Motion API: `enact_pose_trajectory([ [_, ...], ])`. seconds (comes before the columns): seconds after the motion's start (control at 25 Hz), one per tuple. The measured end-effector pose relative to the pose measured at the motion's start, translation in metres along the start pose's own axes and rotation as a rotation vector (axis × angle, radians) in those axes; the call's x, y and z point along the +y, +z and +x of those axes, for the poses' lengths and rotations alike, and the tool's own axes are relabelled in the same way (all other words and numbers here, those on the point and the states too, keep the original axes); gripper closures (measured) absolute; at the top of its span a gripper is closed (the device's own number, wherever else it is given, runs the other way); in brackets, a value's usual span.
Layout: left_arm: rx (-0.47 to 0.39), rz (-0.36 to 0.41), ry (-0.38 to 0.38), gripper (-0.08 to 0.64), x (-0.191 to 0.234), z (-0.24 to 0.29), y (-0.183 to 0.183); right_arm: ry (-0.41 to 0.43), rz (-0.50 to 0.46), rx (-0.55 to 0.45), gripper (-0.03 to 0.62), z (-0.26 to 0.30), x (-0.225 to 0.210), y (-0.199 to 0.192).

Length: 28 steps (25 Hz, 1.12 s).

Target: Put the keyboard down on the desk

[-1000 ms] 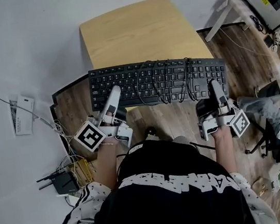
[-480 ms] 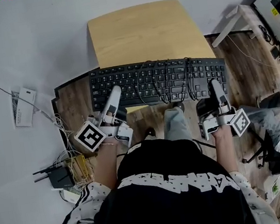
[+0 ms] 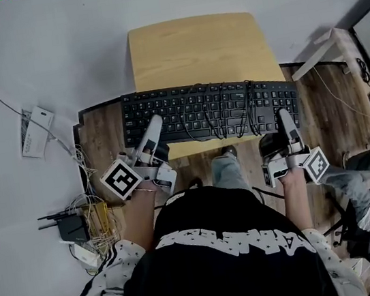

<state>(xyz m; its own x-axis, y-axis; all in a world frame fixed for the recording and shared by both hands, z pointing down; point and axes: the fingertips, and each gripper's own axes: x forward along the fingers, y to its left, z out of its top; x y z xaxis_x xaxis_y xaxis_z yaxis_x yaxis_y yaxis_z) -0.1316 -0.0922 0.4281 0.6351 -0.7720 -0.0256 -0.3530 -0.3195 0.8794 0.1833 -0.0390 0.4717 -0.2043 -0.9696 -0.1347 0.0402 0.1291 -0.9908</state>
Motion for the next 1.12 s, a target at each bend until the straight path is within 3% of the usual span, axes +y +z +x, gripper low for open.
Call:
enact_pose_trajectory([
  [0.64, -0.12, 0.039, 0.046, 0.449, -0.004, -0.024, -0.016, 0.042, 0.024, 0.115, 0.508, 0.011, -0.013, 0.005],
  [0.8, -0.141, 0.085, 0.029, 0.449, -0.007, -0.023, -0.018, 0.087, 0.033, 0.129, 0.508, 0.015, -0.017, 0.007],
  [0.92, -0.142, 0.065, 0.053, 0.449, -0.006, -0.028, -0.024, 0.063, 0.039, 0.142, 0.508, 0.009, -0.019, 0.007],
  [1.04, -0.152, 0.055, 0.061, 0.449, -0.021, -0.043, -0.009, 0.057, 0.037, 0.152, 0.508, 0.011, 0.002, -0.008],
  [1.12, -0.164, 0.024, 0.025, 0.449, -0.043, -0.049, 0.002, 0.059, -0.012, 0.154, 0.508, 0.01, 0.043, -0.011],
])
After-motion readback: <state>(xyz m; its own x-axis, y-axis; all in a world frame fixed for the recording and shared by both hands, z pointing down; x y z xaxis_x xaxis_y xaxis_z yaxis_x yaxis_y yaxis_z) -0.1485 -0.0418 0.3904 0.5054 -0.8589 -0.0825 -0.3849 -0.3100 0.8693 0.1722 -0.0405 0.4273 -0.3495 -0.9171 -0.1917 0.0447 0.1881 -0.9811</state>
